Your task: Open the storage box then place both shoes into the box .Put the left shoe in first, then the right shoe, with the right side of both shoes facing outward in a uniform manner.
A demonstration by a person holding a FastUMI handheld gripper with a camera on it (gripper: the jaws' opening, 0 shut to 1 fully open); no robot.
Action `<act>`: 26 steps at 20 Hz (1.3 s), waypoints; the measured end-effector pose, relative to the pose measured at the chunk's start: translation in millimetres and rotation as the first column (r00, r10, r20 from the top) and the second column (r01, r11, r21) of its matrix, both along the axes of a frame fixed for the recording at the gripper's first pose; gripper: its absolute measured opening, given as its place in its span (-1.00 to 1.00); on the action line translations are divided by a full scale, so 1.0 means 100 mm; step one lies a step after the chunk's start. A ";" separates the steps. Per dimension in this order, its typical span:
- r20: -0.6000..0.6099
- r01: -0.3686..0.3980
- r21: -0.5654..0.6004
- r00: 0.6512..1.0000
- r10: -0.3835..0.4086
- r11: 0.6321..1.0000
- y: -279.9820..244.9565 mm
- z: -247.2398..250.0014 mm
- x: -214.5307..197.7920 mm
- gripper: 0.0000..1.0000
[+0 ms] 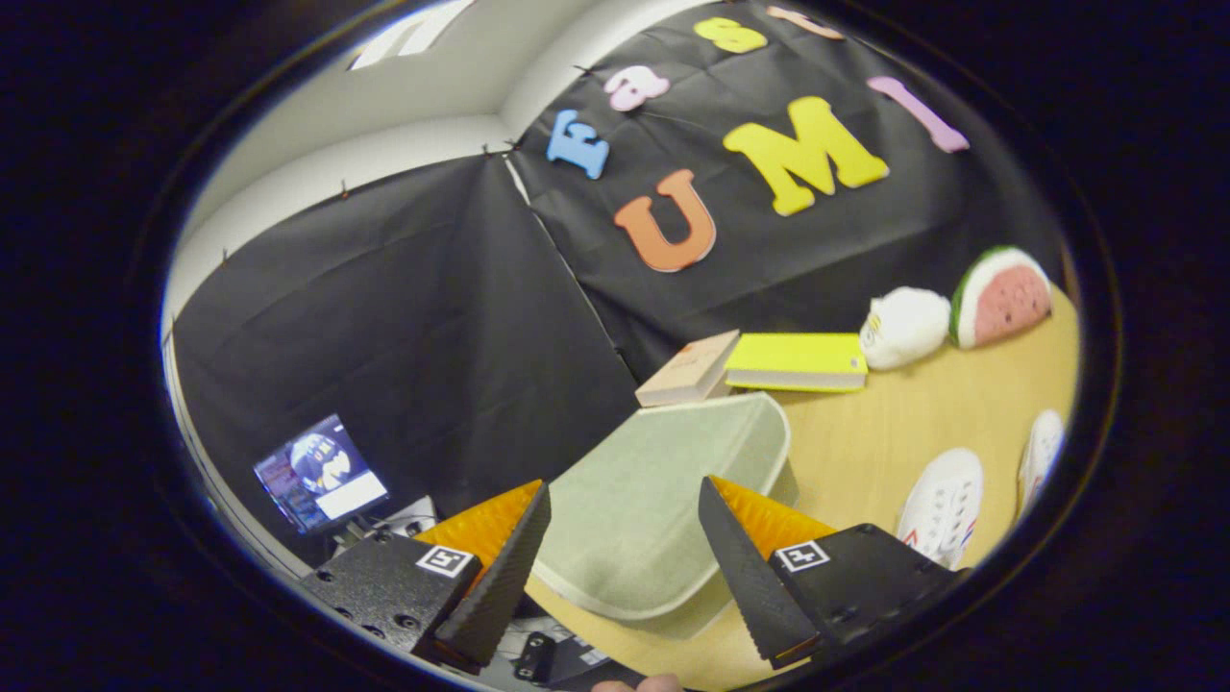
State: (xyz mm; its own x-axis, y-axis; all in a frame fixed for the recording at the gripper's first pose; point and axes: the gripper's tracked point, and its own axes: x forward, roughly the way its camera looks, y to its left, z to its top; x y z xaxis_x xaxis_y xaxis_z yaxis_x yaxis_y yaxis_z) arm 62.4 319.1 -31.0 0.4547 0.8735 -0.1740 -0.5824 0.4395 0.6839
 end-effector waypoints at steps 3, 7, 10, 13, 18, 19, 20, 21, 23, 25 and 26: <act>-0.296 -0.005 0.208 0.953 0.068 0.978 -0.08 -0.33 0.06 0.96; -0.436 -0.017 0.323 0.885 0.165 0.946 0.12 -0.52 0.04 0.95; -0.466 -0.065 0.435 0.837 0.287 0.898 0.28 -0.33 0.03 0.94; -0.405 -0.007 0.404 0.895 0.186 0.915 0.14 0.27 0.14 -0.45; -0.070 -0.098 0.133 0.992 0.108 0.986 1.23 1.54 -0.11 -0.85; -0.062 -0.145 0.092 0.987 0.151 0.985 1.72 1.60 -0.20 -0.80; -0.083 -0.248 0.034 0.965 0.250 0.968 2.22 1.54 -0.41 -0.75; -0.112 -0.363 -0.067 0.928 0.355 0.929 2.65 1.33 -0.61 -0.63; -0.080 -0.365 -0.158 0.931 0.357 0.917 2.96 1.06 -0.79 0.02; 0.104 -0.292 -0.239 0.941 0.323 0.926 2.72 0.98 -0.75 0.66; 0.212 -0.202 -0.281 0.941 0.265 0.938 2.43 0.97 -0.68 0.73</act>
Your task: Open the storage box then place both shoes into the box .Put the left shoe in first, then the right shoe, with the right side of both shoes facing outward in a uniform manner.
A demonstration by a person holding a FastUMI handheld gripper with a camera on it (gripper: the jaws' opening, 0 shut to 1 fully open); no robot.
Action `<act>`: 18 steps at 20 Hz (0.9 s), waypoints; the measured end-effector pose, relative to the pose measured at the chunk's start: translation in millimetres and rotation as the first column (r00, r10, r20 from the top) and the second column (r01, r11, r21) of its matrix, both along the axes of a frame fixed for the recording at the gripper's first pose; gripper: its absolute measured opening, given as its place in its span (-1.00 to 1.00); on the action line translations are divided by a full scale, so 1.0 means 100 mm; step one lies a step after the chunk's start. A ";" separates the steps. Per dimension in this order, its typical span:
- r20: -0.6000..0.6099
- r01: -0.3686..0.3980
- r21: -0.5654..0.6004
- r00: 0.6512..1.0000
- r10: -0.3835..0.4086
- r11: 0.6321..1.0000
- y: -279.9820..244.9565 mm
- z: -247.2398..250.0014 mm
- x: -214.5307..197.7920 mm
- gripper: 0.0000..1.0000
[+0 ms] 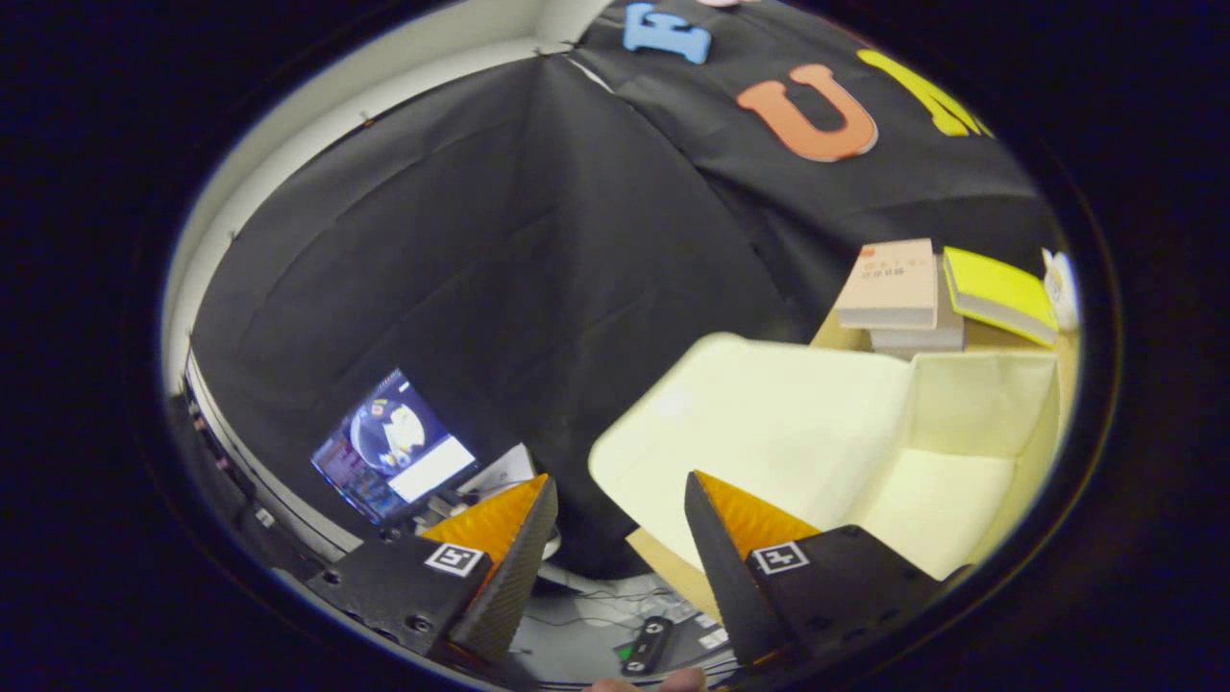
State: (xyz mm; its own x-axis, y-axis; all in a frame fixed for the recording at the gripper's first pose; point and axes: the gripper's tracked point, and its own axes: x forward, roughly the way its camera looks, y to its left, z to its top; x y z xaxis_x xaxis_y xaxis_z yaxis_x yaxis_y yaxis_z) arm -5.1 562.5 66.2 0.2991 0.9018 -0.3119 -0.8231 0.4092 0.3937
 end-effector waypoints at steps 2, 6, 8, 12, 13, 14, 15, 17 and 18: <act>0.190 0.192 -0.024 0.964 -0.184 0.981 -0.97 -0.02 0.27 0.87; 0.319 0.591 -0.307 0.802 -0.505 0.746 -3.37 -0.86 1.01 1.00; 0.199 0.581 -0.497 0.799 -0.567 0.644 -4.09 -1.75 1.25 1.00; -0.117 0.449 -0.588 0.776 -0.620 0.673 -4.15 -2.65 1.61 1.00; -0.180 0.415 -0.613 0.756 -0.630 0.672 -4.13 -2.89 1.68 0.98; -0.285 0.371 -0.572 0.746 -0.602 0.731 -4.02 -2.79 1.61 0.98; -0.323 0.381 -0.535 0.733 -0.599 0.754 -3.89 -2.89 1.66 0.91; -0.349 0.483 -0.429 0.691 -0.633 0.764 -4.03 -2.55 1.71 -0.86; -0.371 0.494 -0.348 0.709 -0.600 0.797 -3.96 -2.31 1.64 -0.89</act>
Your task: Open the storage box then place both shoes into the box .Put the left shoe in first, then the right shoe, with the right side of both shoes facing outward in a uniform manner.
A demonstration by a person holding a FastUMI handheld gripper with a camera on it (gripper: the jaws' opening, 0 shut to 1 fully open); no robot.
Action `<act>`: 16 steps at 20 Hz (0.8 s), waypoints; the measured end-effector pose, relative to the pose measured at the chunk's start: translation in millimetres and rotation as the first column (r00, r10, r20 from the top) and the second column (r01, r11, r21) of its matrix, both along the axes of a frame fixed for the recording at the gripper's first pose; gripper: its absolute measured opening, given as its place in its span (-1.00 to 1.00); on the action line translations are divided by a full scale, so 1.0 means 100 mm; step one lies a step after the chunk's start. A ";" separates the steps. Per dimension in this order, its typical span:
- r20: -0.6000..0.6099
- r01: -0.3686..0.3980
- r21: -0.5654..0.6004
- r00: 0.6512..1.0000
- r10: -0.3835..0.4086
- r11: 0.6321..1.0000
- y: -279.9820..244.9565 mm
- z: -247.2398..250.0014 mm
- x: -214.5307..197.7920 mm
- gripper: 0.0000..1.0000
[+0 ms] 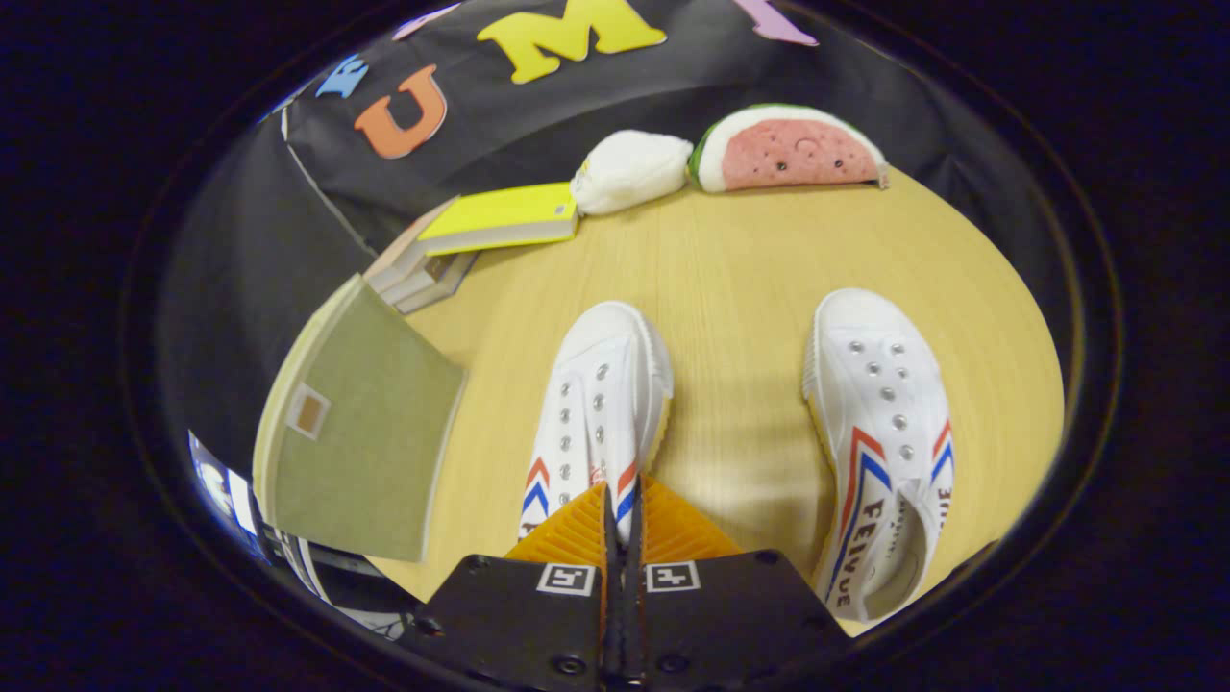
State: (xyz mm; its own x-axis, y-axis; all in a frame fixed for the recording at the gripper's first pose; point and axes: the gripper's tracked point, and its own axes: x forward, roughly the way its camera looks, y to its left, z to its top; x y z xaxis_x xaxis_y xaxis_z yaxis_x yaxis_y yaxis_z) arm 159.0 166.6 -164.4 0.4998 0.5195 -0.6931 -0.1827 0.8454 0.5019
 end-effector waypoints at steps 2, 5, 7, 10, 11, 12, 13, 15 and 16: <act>0.080 0.001 0.150 0.997 -0.013 0.989 0.32 0.46 -0.08 -0.89; 0.122 -0.011 0.184 0.992 -0.012 0.983 0.96 0.74 -0.05 -0.90; 0.060 -0.001 0.164 0.998 -0.009 0.986 1.50 0.75 0.03 -0.89; -0.056 -0.072 0.095 0.995 0.078 0.993 1.85 0.63 0.23 -0.89; -0.055 -0.131 0.101 0.989 0.137 0.986 1.86 0.68 0.07 -0.54; -0.018 -0.157 0.082 0.987 0.159 0.984 1.78 0.60 0.10 -0.20; 0.025 -0.174 0.066 0.985 0.173 0.982 1.58 0.71 0.14 0.15; 0.144 -0.181 0.037 0.974 0.174 0.983 1.02 0.86 0.22 0.84; 0.196 -0.176 0.010 0.966 0.171 0.984 0.71 0.87 0.19 0.94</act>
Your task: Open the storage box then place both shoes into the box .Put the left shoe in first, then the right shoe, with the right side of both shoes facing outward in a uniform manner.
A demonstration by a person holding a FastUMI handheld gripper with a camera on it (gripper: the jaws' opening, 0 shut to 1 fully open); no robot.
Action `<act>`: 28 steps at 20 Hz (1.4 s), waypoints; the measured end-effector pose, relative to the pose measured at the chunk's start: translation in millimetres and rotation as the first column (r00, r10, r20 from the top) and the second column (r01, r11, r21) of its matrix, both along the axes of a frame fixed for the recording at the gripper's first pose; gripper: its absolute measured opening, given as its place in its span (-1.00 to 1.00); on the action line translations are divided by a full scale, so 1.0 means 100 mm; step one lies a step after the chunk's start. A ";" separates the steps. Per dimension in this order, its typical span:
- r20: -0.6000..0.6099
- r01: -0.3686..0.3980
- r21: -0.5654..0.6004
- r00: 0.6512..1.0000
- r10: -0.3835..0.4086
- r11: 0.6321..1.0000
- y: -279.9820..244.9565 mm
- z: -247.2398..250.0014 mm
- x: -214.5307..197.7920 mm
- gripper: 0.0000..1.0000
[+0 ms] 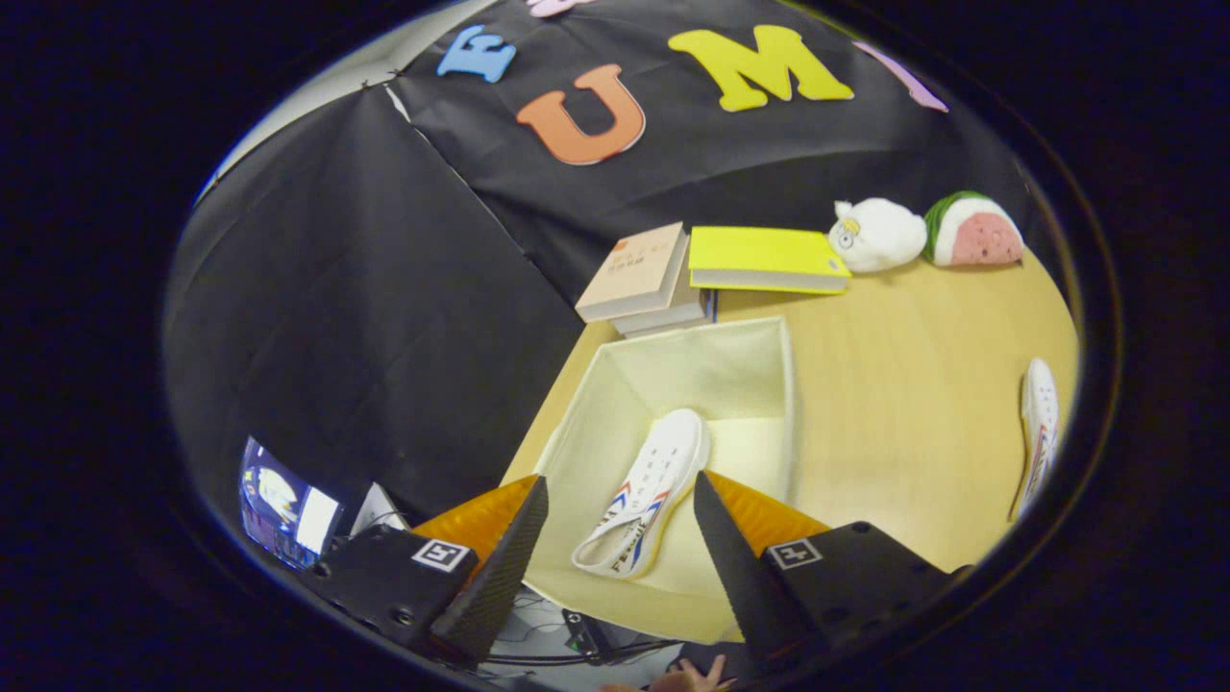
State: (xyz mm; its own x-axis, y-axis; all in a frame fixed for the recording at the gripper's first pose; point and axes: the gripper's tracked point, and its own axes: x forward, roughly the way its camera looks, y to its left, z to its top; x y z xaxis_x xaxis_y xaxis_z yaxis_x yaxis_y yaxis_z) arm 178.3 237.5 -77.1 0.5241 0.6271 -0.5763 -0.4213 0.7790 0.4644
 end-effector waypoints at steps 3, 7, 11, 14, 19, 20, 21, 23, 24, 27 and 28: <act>0.096 0.077 -0.137 0.993 -0.064 0.988 -1.43 -0.34 0.10 0.98; -0.012 0.199 -0.409 0.975 -0.223 0.891 -3.39 -1.31 0.41 1.00; -0.212 0.204 -0.375 0.931 -0.297 0.904 -3.92 -1.88 0.60 1.00; -0.311 0.139 -0.317 0.919 -0.241 0.938 -3.79 -2.15 0.63 0.98; -0.305 0.278 -0.115 0.904 -0.300 0.954 -3.53 -1.51 0.62 -0.86; -0.306 0.295 -0.046 0.905 -0.295 0.954 -3.32 -1.23 0.55 -0.87; -0.289 0.307 -0.009 0.910 -0.296 0.952 -3.12 -0.94 0.47 -0.87; -0.252 0.295 0.040 0.928 -0.276 0.955 -2.49 -0.42 0.31 -0.88; -0.263 0.295 0.073 0.927 -0.267 0.953 -2.07 -0.19 0.27 -0.88; -0.281 0.253 0.142 0.937 -0.206 0.957 -0.80 0.31 0.19 -0.88; -0.280 0.245 0.138 0.939 -0.200 0.960 -0.43 0.36 0.21 -0.87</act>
